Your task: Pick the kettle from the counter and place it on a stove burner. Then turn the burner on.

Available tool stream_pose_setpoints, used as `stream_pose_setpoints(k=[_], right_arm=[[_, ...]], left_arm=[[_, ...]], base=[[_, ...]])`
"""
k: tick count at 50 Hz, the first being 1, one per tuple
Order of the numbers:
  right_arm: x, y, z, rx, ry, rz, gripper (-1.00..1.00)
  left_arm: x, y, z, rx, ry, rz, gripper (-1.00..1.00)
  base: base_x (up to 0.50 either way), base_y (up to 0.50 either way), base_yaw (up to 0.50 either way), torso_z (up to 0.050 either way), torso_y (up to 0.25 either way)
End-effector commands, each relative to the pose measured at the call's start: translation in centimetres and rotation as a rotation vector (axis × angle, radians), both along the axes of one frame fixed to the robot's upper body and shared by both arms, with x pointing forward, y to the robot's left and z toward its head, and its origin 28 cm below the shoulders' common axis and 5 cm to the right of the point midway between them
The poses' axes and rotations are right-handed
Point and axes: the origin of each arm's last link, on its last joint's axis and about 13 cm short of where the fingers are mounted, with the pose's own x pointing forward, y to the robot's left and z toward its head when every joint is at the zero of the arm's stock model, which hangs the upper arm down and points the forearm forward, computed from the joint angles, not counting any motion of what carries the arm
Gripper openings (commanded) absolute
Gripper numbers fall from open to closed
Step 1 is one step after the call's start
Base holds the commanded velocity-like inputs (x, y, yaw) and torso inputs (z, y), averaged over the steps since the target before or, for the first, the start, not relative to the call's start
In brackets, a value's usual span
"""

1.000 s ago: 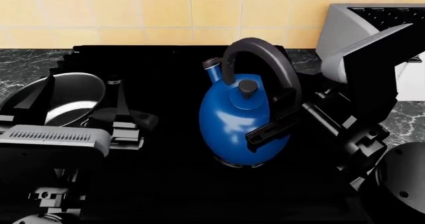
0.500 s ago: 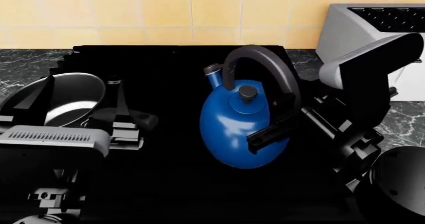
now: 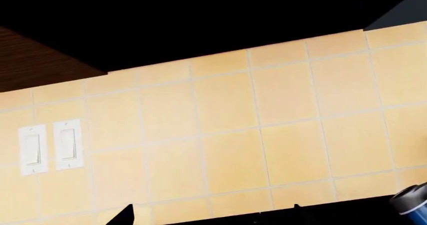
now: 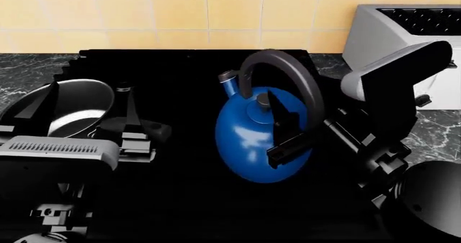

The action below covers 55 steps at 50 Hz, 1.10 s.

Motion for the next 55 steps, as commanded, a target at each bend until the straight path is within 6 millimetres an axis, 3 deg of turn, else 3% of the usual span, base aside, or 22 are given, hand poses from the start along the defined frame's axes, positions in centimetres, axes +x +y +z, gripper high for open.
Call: stream_pose_setpoints(k=[1,13,55], right_arm=[[-0.1,0.2,-0.6,-0.019,0.036,0.027,1.0],[-0.6,0.1,-0.7,-0.018,0.033,0.033,1.0],[-3.3,-2.3,2.0,0.061,-0.056,-0.036,1.0]], left_arm=[[0.0,0.0,0.0,0.0,-0.001,0.002,1.0],[0.0,0.0,0.0,0.001,0.0,0.0,1.0],[-0.1,0.0,0.0,0.0,-0.002,0.001,1.0]], base=[[0.0,0.0,0.0,0.0,0.0],[0.0,0.0,0.0,0.0,0.0],[0.0,0.0,0.0,0.0,0.0]])
